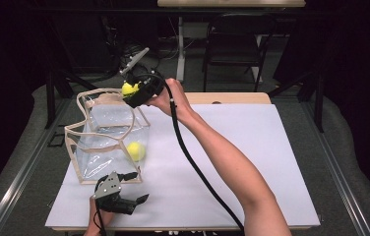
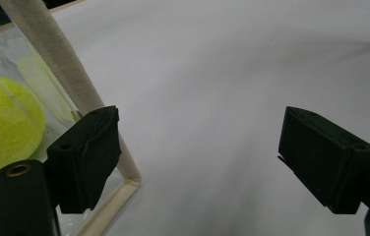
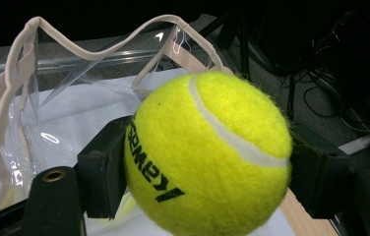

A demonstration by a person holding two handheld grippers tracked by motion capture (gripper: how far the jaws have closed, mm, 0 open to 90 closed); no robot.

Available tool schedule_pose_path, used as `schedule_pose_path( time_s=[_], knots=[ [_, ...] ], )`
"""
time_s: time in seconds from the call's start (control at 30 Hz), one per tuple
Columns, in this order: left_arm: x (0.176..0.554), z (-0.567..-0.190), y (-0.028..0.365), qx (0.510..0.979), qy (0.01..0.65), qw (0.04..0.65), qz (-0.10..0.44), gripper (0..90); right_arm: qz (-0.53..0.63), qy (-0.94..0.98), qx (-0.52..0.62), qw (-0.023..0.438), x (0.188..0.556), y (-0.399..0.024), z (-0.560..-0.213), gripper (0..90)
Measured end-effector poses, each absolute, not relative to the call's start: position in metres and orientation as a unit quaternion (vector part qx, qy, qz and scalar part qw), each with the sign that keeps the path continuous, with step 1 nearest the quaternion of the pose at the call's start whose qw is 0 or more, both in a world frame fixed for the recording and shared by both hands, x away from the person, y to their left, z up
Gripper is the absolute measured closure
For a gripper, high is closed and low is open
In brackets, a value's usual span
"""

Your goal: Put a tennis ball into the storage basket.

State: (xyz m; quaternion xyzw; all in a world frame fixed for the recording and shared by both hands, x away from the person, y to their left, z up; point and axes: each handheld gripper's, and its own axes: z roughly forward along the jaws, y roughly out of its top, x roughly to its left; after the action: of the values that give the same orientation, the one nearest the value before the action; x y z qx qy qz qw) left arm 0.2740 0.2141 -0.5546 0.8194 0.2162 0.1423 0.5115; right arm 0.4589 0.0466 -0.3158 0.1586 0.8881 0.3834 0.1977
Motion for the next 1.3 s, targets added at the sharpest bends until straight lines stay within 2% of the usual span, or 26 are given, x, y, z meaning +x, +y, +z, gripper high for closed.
schedule_pose_path(
  time_s=[1.3],
  knots=[
    [0.274,-0.554,0.214,0.820,0.210,0.513,0.142,16.1,0.386,0.893,0.135,0.186,0.449,0.079,-0.326,26.5]
  ],
)
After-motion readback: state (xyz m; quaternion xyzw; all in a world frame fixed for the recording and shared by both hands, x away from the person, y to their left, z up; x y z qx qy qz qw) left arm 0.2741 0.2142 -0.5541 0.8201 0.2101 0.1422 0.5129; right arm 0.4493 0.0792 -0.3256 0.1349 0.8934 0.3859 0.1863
